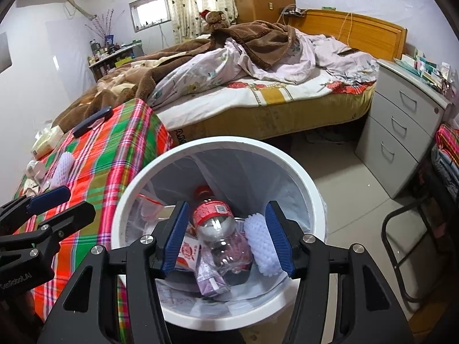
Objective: Collect trash
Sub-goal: 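Open both tools to drop the cup and foam net into the bin, then move both open tools back over the bed toward the remaining trash, then grasp the white paper bag with the left tool while the right tool grasps the second foam net, then carry the paper bag and foam net over the white bin with both tools, then open both tools to drop the paper bag and foam net into the bin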
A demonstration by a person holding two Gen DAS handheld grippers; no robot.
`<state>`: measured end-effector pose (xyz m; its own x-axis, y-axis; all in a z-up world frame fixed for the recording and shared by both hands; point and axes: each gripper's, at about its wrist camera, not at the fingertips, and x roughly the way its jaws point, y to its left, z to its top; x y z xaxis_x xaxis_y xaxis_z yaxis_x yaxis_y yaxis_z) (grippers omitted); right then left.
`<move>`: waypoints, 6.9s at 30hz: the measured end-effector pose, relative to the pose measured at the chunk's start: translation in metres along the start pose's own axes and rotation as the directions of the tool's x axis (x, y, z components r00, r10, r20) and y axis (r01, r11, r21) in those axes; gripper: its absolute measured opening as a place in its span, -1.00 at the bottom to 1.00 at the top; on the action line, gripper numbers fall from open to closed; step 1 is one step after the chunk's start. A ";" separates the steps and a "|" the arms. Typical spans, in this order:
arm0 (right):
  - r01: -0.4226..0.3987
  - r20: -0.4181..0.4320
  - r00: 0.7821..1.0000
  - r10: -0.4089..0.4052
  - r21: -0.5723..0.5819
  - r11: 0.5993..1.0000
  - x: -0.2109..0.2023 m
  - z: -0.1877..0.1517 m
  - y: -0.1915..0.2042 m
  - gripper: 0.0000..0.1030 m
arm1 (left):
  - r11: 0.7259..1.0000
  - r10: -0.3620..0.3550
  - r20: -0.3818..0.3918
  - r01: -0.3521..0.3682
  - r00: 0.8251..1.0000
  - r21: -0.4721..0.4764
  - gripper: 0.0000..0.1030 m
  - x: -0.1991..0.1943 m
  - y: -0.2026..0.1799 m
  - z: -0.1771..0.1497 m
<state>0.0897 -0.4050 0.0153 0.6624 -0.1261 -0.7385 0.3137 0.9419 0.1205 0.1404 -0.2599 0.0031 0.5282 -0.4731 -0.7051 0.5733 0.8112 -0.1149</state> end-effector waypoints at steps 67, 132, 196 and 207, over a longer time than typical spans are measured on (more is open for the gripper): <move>-0.337 -0.159 0.939 0.304 -0.262 0.904 0.091 0.033 0.245 0.17 | 0.769 0.390 -0.077 -0.370 0.918 -0.521 0.34 -0.066 0.343 -0.060; -0.345 -0.078 0.938 0.336 -0.216 0.913 0.042 0.026 0.203 -0.55 | 0.815 0.364 -0.039 -0.339 0.931 -0.470 -0.19 -0.081 0.271 -0.060; -0.022 -0.041 0.999 0.025 0.055 0.998 0.017 -0.003 -0.024 -0.30 | 1.000 -0.028 -0.044 0.028 0.999 0.004 0.15 0.039 -0.028 0.002; -0.021 -0.023 0.999 0.023 0.062 0.998 0.010 -0.003 -0.020 0.00 | 1.000 -0.012 -0.020 0.012 1.000 -0.015 0.19 0.024 -0.019 0.000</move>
<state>0.0882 -0.4245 0.0033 0.6534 -0.0974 -0.7508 0.3414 0.9231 0.1773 0.1423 -0.2865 -0.0117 0.5084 -0.4756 -0.7179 0.5700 0.8107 -0.1335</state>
